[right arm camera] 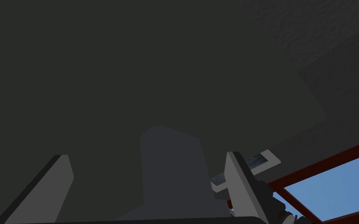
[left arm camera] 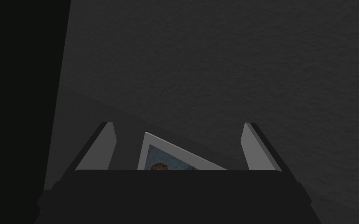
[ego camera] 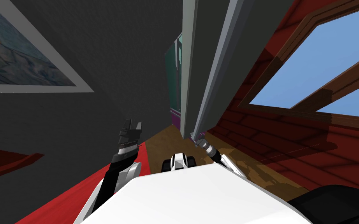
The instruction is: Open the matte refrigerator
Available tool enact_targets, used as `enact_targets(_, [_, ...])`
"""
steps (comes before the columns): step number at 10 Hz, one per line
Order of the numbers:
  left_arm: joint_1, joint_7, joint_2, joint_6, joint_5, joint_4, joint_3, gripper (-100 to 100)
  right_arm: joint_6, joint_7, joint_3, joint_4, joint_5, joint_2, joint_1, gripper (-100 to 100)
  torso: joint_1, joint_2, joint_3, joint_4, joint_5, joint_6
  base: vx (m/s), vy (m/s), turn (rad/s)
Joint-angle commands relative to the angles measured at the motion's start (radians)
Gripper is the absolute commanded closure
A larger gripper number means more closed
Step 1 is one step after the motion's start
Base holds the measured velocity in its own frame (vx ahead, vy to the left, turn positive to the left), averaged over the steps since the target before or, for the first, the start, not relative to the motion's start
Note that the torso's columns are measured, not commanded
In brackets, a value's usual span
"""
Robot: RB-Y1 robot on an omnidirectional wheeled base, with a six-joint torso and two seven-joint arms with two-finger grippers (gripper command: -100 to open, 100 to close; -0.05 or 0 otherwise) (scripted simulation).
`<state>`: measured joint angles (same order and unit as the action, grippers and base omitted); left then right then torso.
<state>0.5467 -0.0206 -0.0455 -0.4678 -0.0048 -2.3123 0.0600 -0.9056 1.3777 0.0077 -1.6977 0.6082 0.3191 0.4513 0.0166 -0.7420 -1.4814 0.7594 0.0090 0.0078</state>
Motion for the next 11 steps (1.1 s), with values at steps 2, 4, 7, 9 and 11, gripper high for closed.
enact_targets(2, [0.000,0.000,0.000,0.000,0.000,0.000,0.000,0,0.045,-0.050,-0.016,-0.060,-0.006,0.038,0.006,-100,-0.008,-0.002,0.003,-0.005,-0.002,-0.003,-0.032,0.054,0.027])
enact_targets(4, [0.000,0.000,0.000,0.000,0.000,0.000,0.000,0,0.072,-0.083,-0.027,-0.094,-0.011,0.064,0.005,-100,-0.018,-0.006,0.005,-0.006,0.000,-0.005,-0.032,0.049,0.001])
enact_targets(7, [0.000,0.000,0.000,0.000,0.000,0.000,0.000,0,0.072,-0.083,-0.027,-0.094,-0.011,0.064,0.005,-100,-0.017,-0.007,0.004,-0.003,0.002,-0.005,-0.004,0.013,-0.002])
enact_targets(9, [0.000,0.000,0.000,0.000,0.000,0.000,0.000,0,0.085,-0.099,-0.032,-0.112,-0.013,0.077,0.004,-100,-0.018,-0.008,0.004,-0.002,0.003,-0.006,-0.004,0.003,0.007])
enact_targets(11, [0.000,0.000,0.000,0.000,0.000,0.000,0.000,0,0.085,-0.099,-0.032,-0.112,-0.013,0.077,0.004,-100,-0.021,-0.009,0.004,-0.001,0.004,-0.007,-0.006,0.010,0.000])
